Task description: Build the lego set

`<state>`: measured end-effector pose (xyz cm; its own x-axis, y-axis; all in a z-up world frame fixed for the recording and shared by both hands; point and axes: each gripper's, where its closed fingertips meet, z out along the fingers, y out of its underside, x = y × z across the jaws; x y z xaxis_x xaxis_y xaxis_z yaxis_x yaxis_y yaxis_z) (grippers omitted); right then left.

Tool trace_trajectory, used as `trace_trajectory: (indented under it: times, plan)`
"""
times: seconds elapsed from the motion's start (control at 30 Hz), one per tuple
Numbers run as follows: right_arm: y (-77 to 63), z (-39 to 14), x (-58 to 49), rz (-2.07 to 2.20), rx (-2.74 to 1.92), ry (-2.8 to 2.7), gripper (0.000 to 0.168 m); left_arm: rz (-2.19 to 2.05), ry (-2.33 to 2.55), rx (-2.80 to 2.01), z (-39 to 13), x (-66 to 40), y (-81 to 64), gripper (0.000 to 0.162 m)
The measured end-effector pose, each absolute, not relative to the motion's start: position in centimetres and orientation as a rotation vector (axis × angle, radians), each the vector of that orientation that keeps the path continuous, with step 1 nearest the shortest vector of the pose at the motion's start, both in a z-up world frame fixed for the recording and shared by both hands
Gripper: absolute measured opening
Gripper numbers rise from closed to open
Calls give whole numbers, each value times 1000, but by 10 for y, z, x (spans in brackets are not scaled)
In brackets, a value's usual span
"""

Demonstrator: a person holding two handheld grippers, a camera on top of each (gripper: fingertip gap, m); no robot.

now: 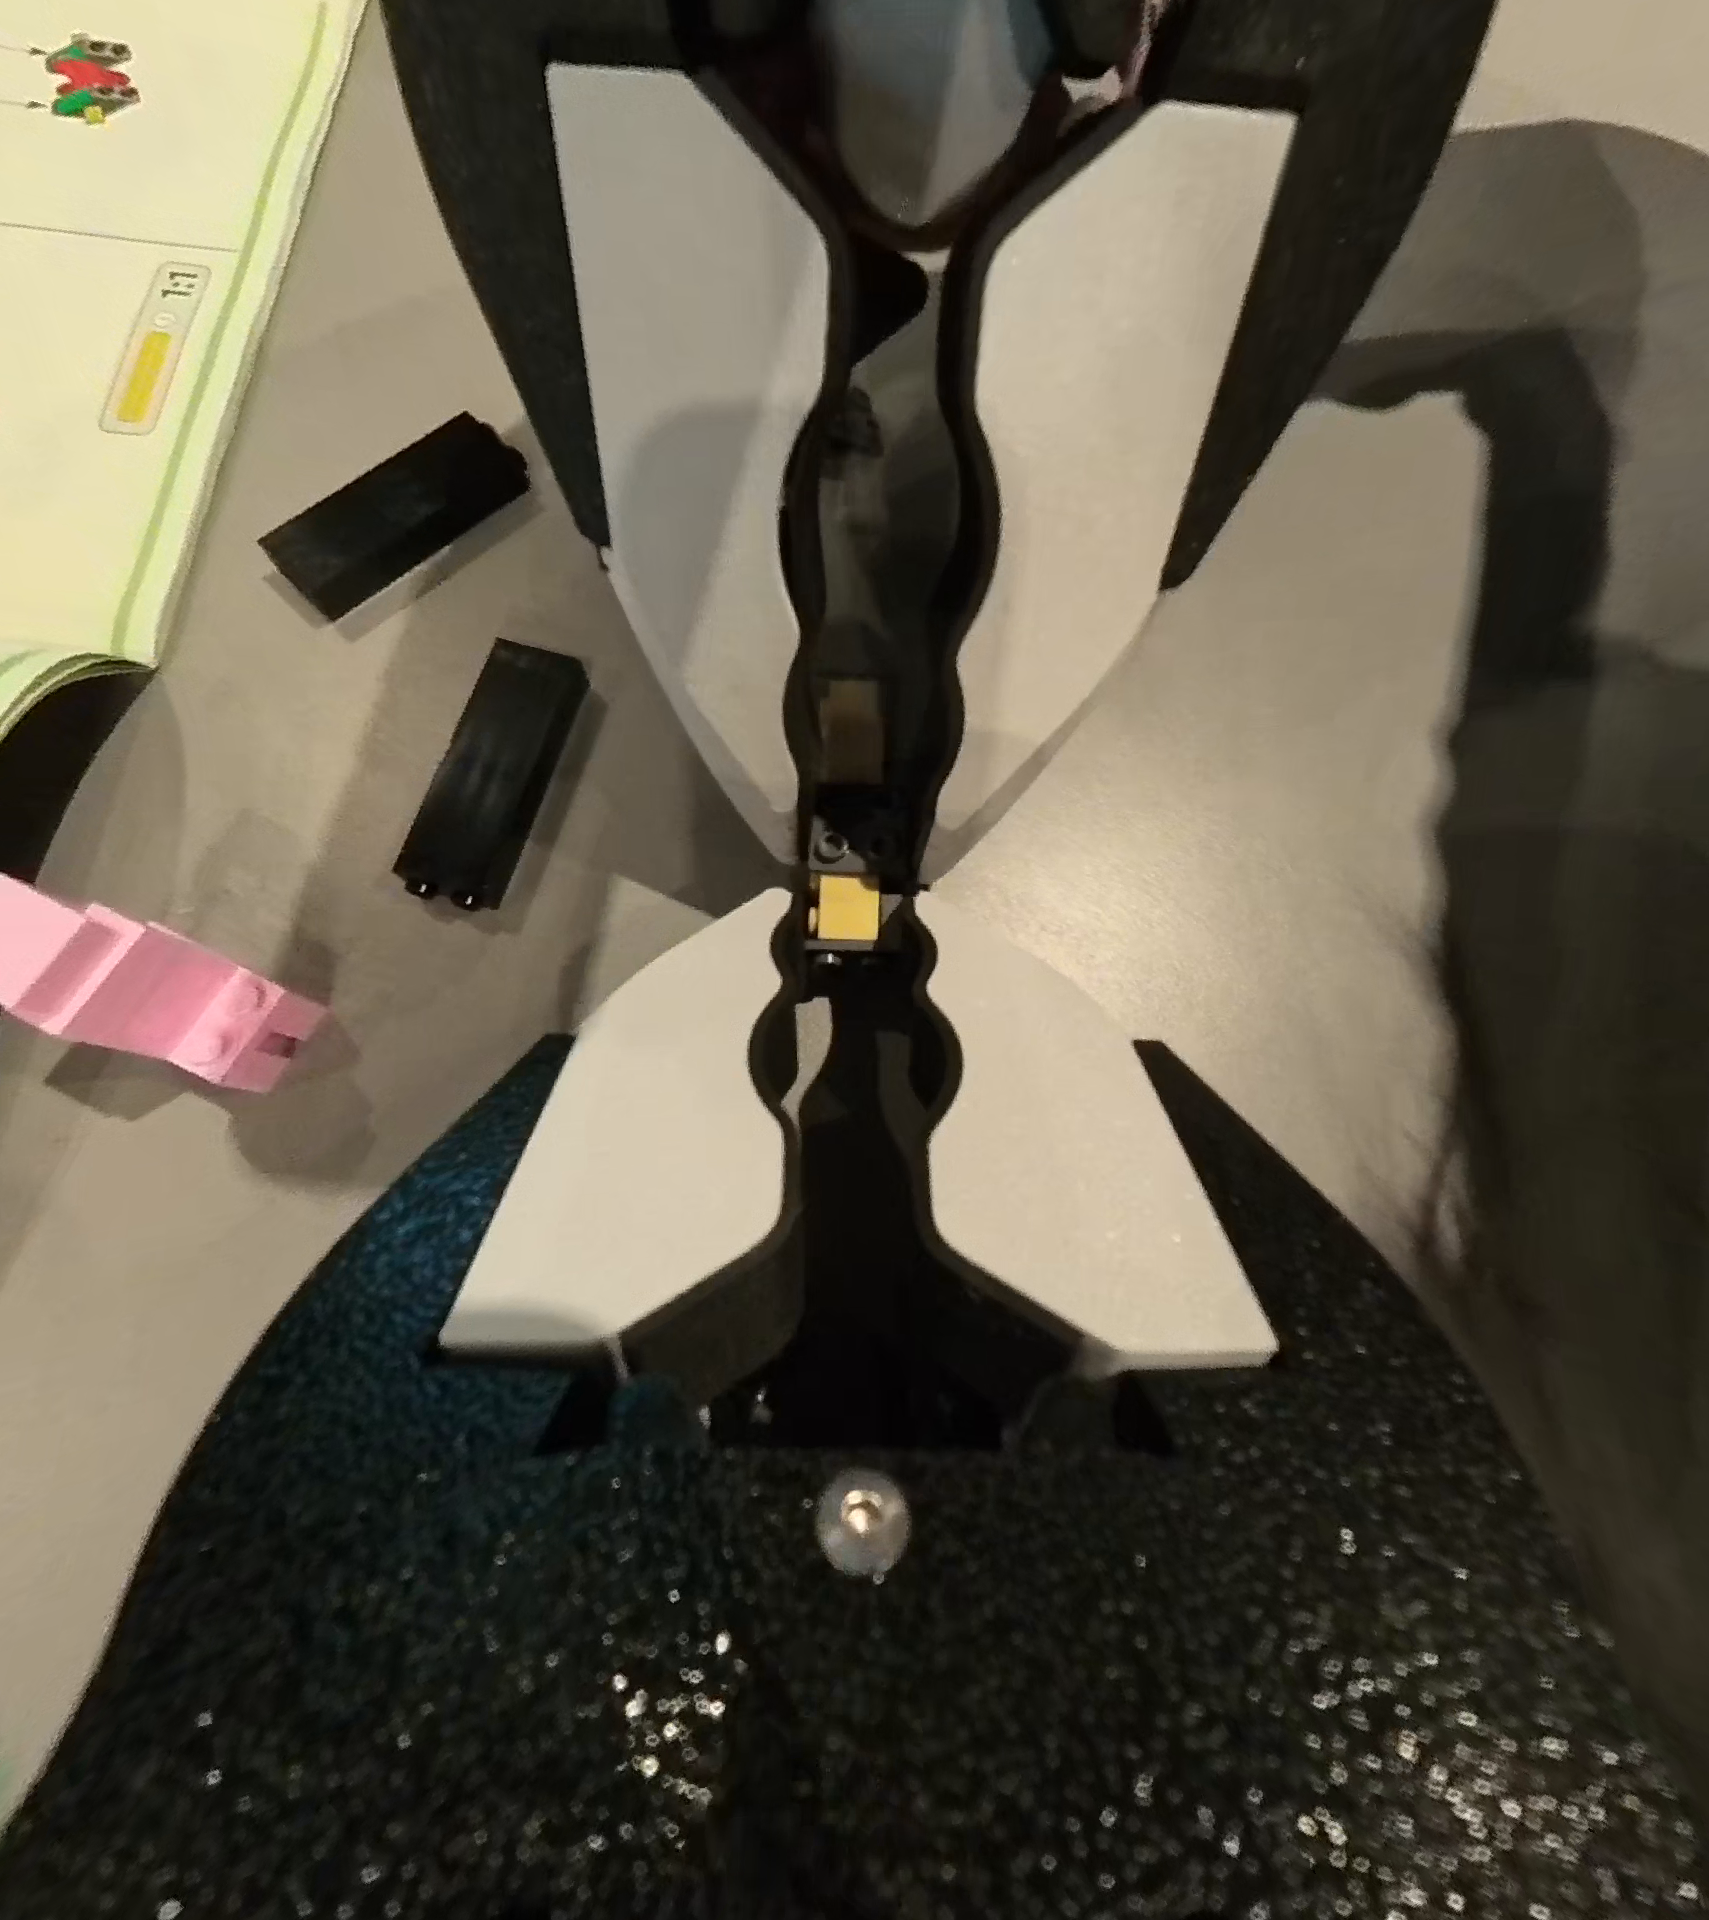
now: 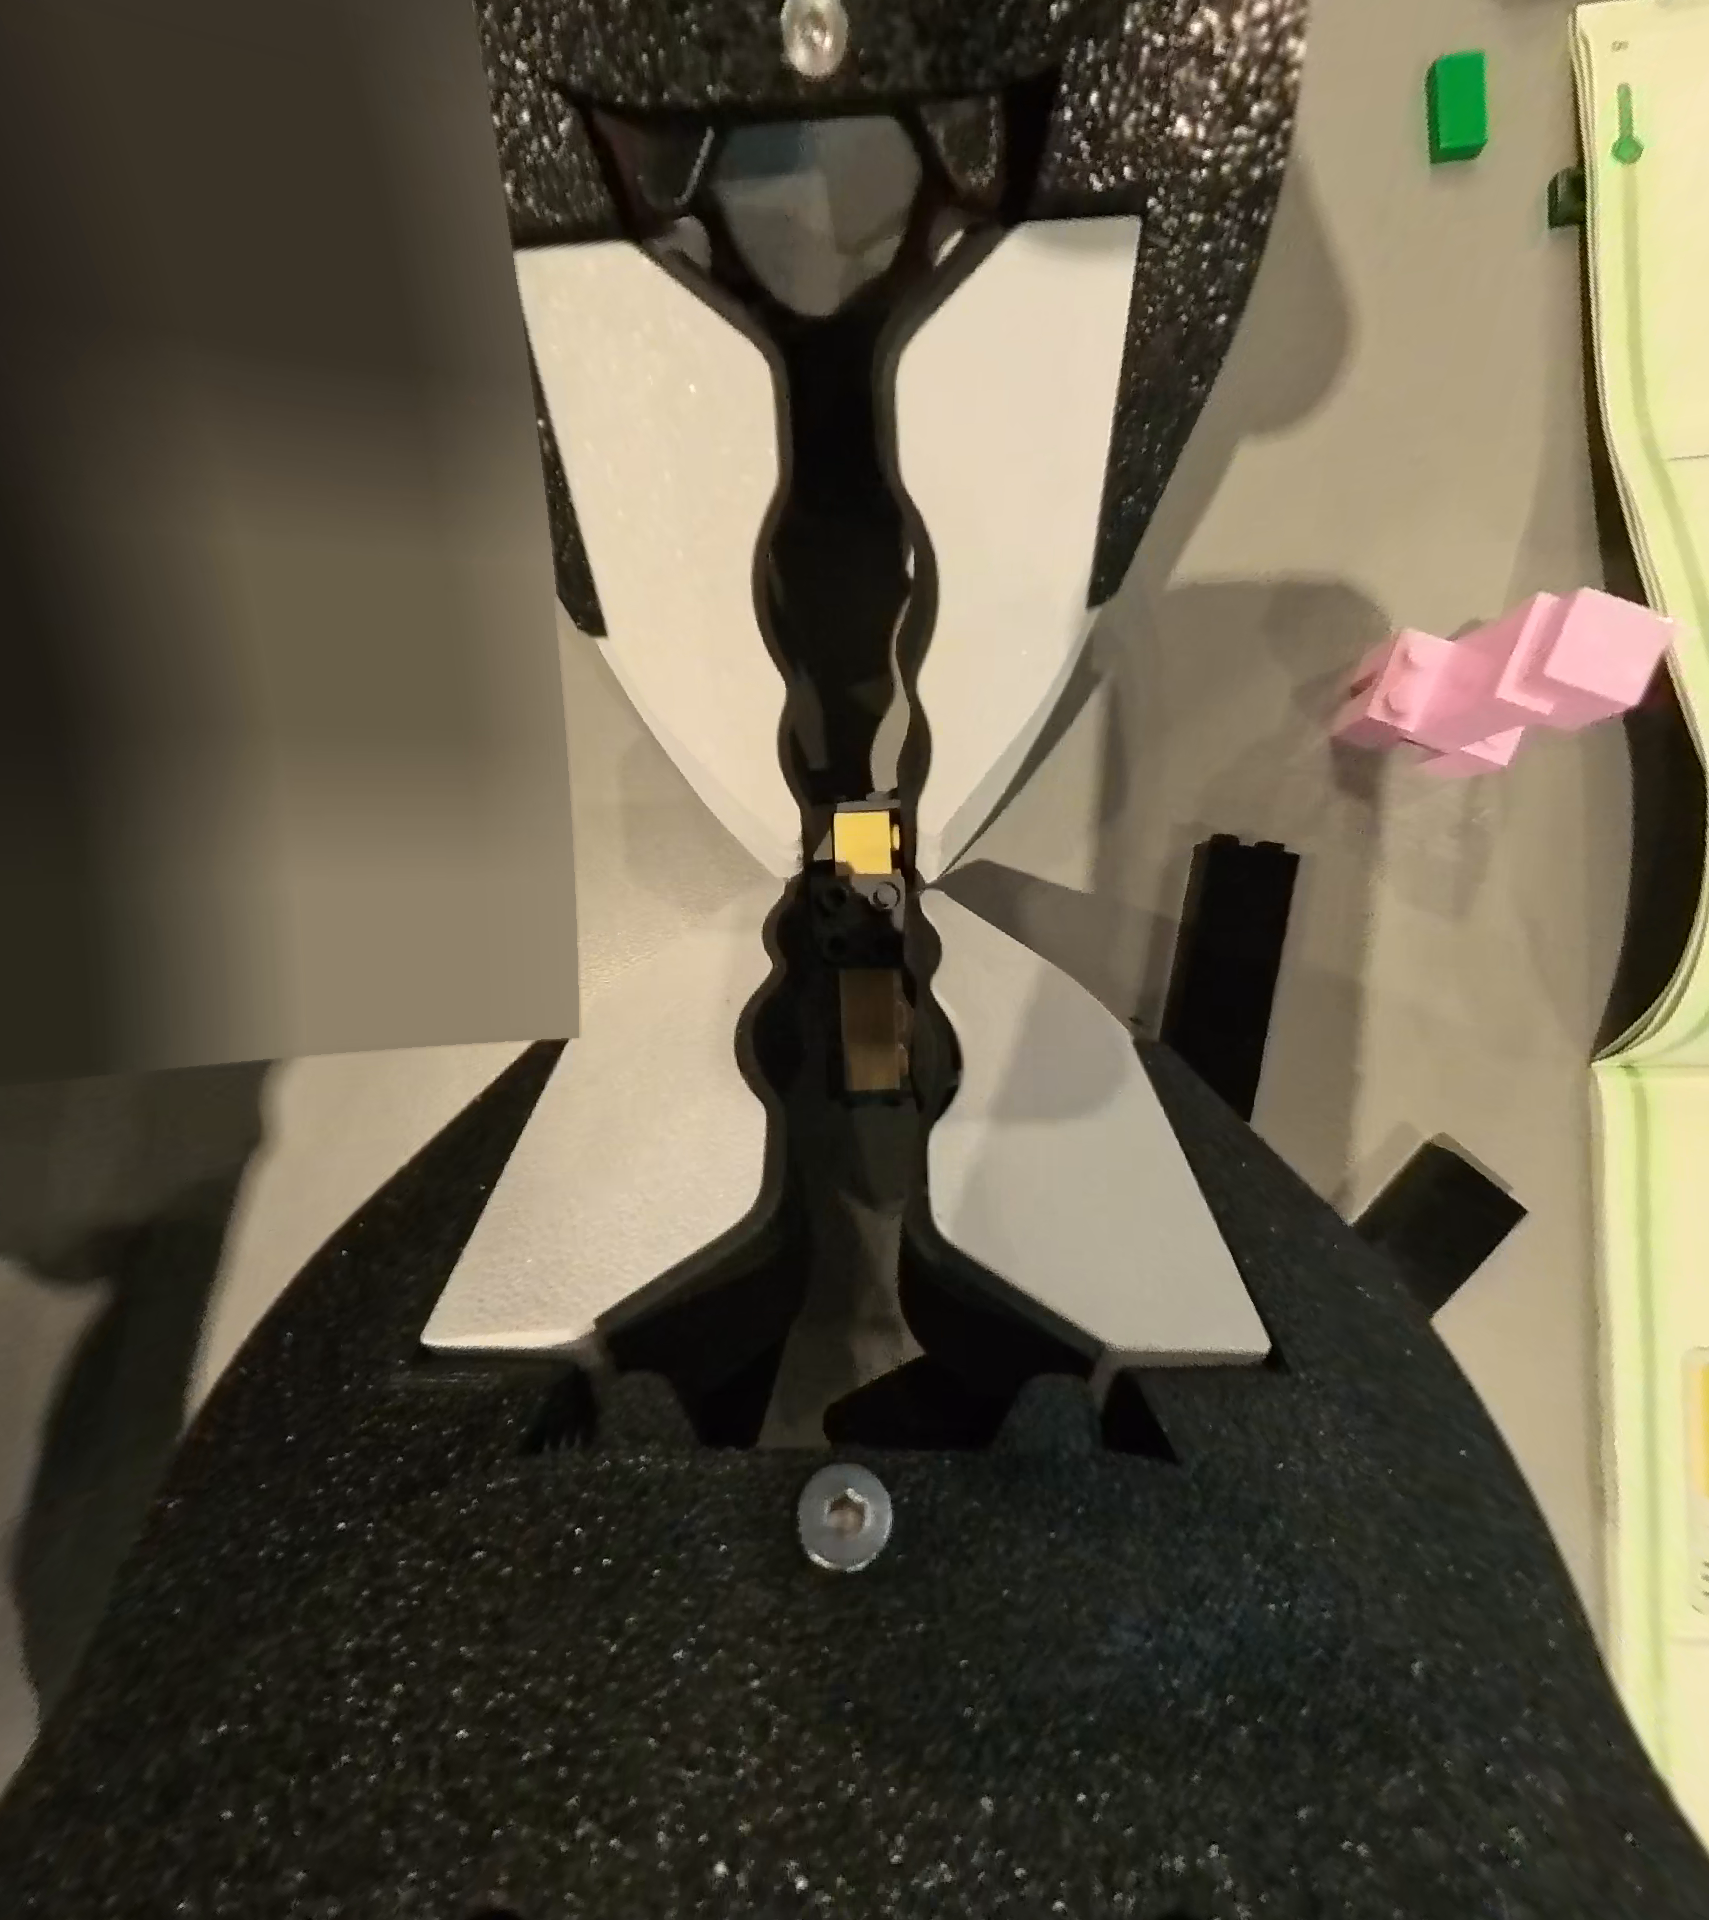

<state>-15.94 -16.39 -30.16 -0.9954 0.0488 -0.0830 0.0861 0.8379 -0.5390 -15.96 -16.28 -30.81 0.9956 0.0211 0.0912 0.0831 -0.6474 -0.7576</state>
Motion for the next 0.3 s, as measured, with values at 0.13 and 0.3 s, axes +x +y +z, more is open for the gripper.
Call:
trace_trajectory:
  times: [0.13, 0.3]
  plan:
    - [-164, -302, -160, -883, 76, 2972, 16, -92, -71, -2275, -308, -160, -163, 16]
    - [-164, -302, -161, -887, 12, 3076, 17, -84, -67, -2277, -308, -160, -163, 16]
